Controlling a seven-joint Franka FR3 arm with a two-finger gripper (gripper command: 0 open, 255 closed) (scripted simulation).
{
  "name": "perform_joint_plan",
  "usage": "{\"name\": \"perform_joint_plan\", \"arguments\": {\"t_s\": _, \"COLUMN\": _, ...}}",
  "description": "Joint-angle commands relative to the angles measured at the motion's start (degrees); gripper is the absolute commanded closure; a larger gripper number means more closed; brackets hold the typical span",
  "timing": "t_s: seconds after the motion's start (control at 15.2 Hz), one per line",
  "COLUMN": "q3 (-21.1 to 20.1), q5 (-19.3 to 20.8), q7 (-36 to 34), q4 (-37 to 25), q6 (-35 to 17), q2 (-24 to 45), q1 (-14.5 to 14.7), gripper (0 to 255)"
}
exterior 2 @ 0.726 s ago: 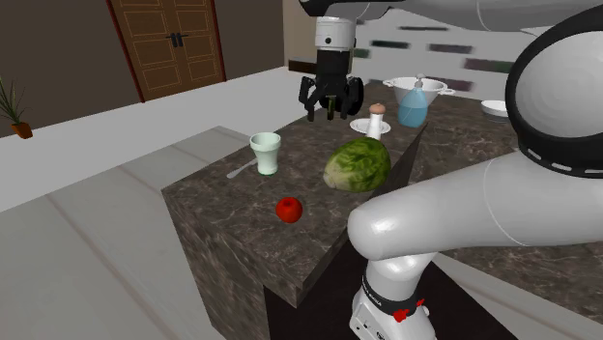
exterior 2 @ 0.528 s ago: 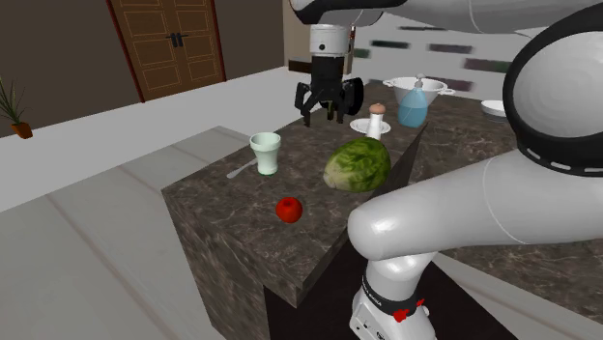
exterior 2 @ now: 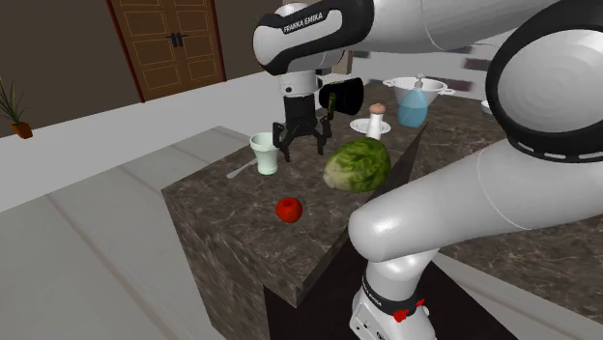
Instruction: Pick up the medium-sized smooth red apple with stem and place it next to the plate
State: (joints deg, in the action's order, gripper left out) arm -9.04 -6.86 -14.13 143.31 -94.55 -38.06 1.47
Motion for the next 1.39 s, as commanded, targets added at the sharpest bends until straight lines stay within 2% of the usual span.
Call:
{"name": "perform_joint_plan", "arguments": {"t_s": 0.0, "q3": -2.4, "q5": -0.8, "q7": -2.6, "q4": 2.2, "q6": -2.5, "q2": 1.7, "q1": 0.7, "gripper": 0}}
{"name": "perform_joint_plan", "arguments": {"t_s": 0.46, "q3": -10.4, "q5": -2.7, "q7": -11.4, "q4": 5.7, "q6": -10.6, "q2": 11.9, "q1": 2.5, "gripper": 0}}
{"name": "perform_joint_plan", "arguments": {"t_s": 0.99, "q3": -11.5, "q5": -3.5, "q7": -11.7, "q4": 10.9, "q6": -17.2, "q2": 13.5, "q1": 3.0, "gripper": 0}}
{"name": "perform_joint_plan", "arguments": {"t_s": 1.32, "q3": -11.5, "q5": -3.5, "q7": -11.7, "q4": 10.9, "q6": -17.2, "q2": 13.5, "q1": 3.0, "gripper": 0}}
